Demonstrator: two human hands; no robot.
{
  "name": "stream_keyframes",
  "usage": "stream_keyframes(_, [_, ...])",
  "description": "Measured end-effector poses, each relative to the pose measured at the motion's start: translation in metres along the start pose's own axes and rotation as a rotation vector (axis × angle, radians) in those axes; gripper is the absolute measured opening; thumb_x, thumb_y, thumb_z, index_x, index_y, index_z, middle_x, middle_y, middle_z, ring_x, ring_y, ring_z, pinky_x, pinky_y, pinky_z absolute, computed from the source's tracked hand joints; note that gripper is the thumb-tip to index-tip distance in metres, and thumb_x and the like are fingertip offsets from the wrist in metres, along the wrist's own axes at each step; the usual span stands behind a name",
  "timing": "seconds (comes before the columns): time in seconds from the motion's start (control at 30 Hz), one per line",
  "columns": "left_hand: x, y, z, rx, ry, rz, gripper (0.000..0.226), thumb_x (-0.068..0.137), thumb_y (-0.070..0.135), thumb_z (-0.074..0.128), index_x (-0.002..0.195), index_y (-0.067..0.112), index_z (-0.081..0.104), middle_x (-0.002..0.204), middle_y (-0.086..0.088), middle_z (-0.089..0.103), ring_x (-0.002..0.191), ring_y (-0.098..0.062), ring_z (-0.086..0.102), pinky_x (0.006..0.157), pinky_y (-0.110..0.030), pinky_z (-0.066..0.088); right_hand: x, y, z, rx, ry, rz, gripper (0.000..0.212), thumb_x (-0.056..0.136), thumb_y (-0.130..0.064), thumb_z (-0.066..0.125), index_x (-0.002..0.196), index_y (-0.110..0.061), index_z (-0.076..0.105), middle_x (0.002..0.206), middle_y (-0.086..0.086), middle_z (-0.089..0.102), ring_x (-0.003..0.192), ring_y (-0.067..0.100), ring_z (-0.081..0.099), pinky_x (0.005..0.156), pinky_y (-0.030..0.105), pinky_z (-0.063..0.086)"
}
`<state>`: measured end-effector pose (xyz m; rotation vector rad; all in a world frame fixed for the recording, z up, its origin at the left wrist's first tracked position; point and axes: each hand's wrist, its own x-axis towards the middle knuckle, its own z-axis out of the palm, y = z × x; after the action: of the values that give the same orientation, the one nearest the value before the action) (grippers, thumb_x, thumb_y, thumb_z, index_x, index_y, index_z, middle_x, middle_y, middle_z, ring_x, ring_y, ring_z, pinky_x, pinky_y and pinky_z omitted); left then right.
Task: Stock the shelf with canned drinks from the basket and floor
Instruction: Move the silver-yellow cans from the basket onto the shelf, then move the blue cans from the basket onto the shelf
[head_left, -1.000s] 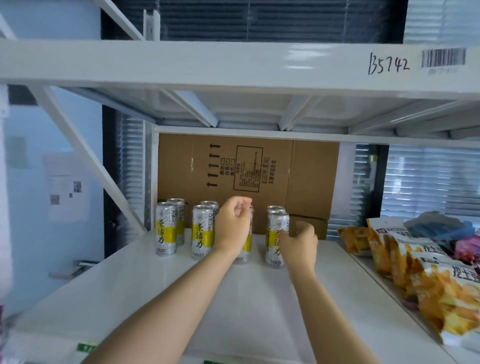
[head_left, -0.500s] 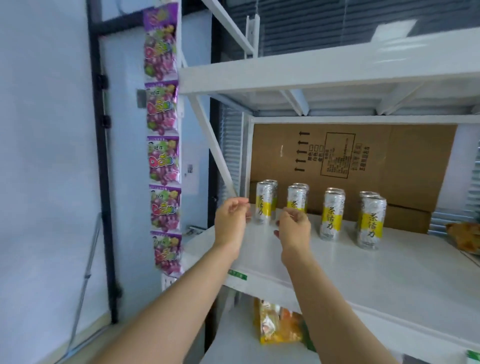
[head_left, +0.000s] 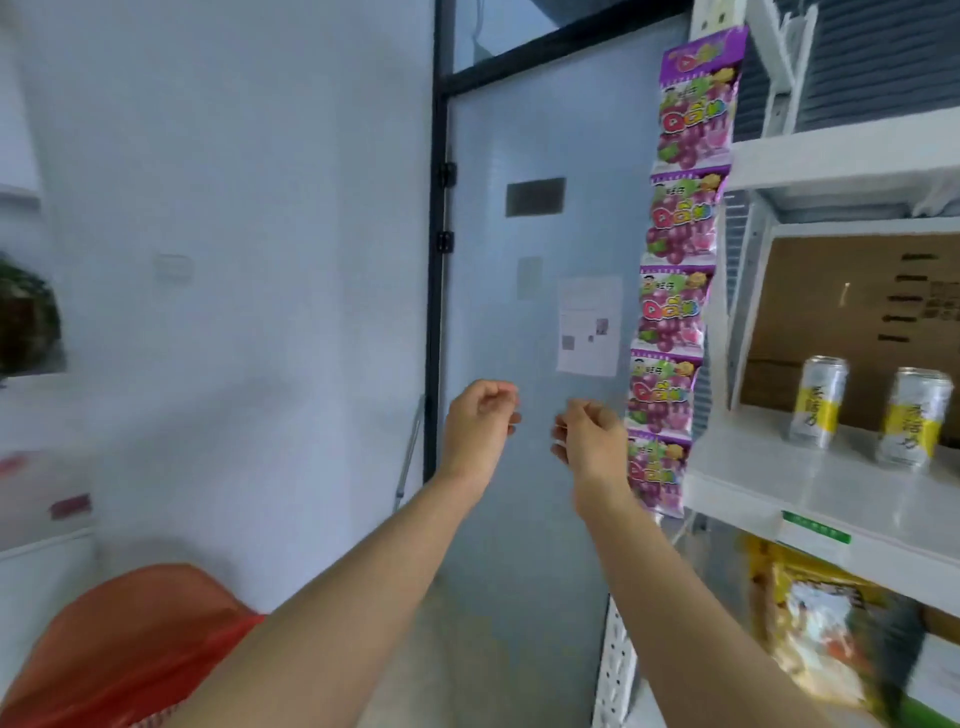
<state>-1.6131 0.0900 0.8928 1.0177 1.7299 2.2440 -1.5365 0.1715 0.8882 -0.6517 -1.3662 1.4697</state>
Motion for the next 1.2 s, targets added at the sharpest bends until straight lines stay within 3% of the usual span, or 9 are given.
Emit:
stream_keyframes(0.23, [-0.021, -0.033, -0.213, 0.205, 0.167, -0.118, 0.016, 0.093, 0.007, 0.051, 0.094, 0.014, 0.066, 0.096, -0.008, 0.07, 0.082, -0.022, 0.067, 0.078, -0.032, 0.054, -0.107, 0.077, 0.159, 0.021, -0.322, 0.186, 0.012, 0.099, -0.014, 0.047, 0.095, -0.012, 0.058, 0.084, 0.007, 0.061, 0.072, 0.016, 0.057, 0.071, 0.029, 0.051])
stream_keyframes(0.37, [-0.045, -0.048, -0.308, 0.244, 0.332, -0.192, 0.013, 0.092, 0.007, 0.055, 0.091, 0.014, 0.066, 0.088, -0.002, 0.069, 0.075, -0.017, 0.064, 0.073, -0.029, 0.052, -0.155, 0.119, 0.229, 0.011, -0.499, 0.277, 0.016, 0.099, -0.013, 0.047, 0.107, -0.01, 0.06, 0.09, 0.007, 0.064, 0.08, 0.018, 0.061, 0.075, 0.029, 0.052])
stream_keyframes(0.47, [-0.065, -0.064, -0.36, 0.286, 0.413, -0.255, 0.014, 0.094, 0.011, 0.055, 0.103, 0.007, 0.065, 0.093, -0.005, 0.068, 0.079, -0.018, 0.064, 0.075, -0.031, 0.052, -0.18, 0.147, 0.267, -0.009, -0.607, 0.324, 0.018, 0.097, -0.009, 0.046, 0.107, -0.01, 0.061, 0.09, 0.008, 0.065, 0.076, 0.017, 0.061, 0.074, 0.029, 0.053])
stream_keyframes(0.77, [-0.08, -0.143, -0.476, 0.406, 0.567, -0.472, 0.017, 0.096, 0.015, 0.053, 0.106, 0.008, 0.065, 0.098, -0.009, 0.07, 0.089, -0.024, 0.067, 0.087, -0.037, 0.054, -0.216, 0.254, 0.366, -0.124, -0.816, 0.48, 0.022, 0.093, -0.002, 0.049, 0.11, -0.007, 0.062, 0.082, 0.008, 0.066, 0.073, 0.018, 0.062, 0.071, 0.03, 0.054])
stream_keyframes(0.9, [-0.058, -0.193, -0.514, 0.411, 0.597, -0.571, 0.012, 0.096, 0.016, 0.054, 0.102, 0.014, 0.065, 0.096, -0.003, 0.071, 0.087, -0.019, 0.068, 0.085, -0.035, 0.055, -0.209, 0.312, 0.4, -0.179, -0.853, 0.548, 0.019, 0.095, -0.004, 0.048, 0.105, -0.009, 0.063, 0.084, 0.006, 0.067, 0.077, 0.017, 0.064, 0.075, 0.031, 0.054])
stream_keyframes(1.07, [-0.037, -0.27, -0.557, 0.381, 0.64, -0.756, 0.009, 0.095, 0.018, 0.057, 0.092, 0.02, 0.065, 0.091, -0.003, 0.072, 0.081, -0.016, 0.066, 0.083, -0.036, 0.056, -0.199, 0.398, 0.443, -0.325, -0.879, 0.68, 0.017, 0.095, -0.005, 0.048, 0.101, -0.01, 0.063, 0.083, 0.006, 0.068, 0.075, 0.016, 0.063, 0.069, 0.028, 0.053])
stream_keyframes(1.2, [-0.044, -0.33, -0.581, 0.375, 0.622, -0.9, 0.005, 0.093, 0.021, 0.059, 0.092, 0.022, 0.064, 0.09, -0.002, 0.071, 0.084, -0.019, 0.068, 0.086, -0.041, 0.057, -0.199, 0.463, 0.457, -0.446, -0.923, 0.768, 0.016, 0.095, -0.008, 0.049, 0.098, -0.015, 0.063, 0.087, 0.008, 0.069, 0.078, 0.017, 0.064, 0.075, 0.032, 0.054])
